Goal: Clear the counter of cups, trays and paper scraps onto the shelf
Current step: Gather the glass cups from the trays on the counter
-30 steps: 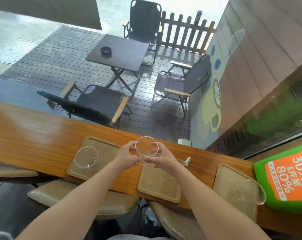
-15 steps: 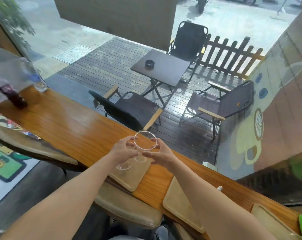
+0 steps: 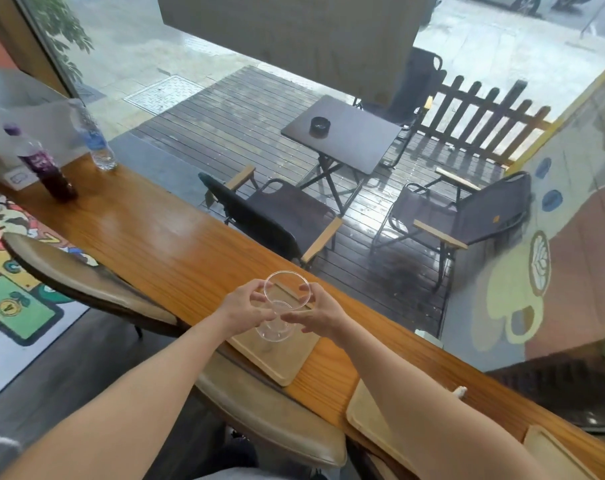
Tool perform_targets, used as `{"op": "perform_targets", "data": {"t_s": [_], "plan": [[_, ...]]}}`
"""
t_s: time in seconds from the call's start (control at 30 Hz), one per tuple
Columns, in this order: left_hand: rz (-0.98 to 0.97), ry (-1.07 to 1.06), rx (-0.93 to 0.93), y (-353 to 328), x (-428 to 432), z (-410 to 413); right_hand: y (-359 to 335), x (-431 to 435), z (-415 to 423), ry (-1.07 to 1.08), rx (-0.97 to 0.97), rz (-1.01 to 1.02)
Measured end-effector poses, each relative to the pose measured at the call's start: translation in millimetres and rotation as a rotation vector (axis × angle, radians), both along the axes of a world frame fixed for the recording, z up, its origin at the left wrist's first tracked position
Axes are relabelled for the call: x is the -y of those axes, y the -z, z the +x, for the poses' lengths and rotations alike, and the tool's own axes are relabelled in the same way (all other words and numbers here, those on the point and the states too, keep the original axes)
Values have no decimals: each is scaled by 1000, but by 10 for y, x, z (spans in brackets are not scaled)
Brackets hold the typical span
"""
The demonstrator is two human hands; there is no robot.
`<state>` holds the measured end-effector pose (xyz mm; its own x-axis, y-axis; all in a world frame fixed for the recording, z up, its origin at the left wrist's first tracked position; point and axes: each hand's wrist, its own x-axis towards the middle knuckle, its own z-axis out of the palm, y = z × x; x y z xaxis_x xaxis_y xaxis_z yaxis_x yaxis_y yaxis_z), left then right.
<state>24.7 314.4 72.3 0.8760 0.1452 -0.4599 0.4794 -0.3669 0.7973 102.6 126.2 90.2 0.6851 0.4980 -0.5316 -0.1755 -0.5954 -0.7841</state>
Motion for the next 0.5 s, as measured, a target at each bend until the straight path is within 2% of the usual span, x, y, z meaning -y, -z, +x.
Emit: {"op": "perform_targets", "data": {"t_s": [0.3,0.5], "plan": [[133,162,-21,196,-149,41,188,-140,-99,61,1,-120],[203,230,48,341,-194,52,277,-197,-225,125,-10,-131]]}}
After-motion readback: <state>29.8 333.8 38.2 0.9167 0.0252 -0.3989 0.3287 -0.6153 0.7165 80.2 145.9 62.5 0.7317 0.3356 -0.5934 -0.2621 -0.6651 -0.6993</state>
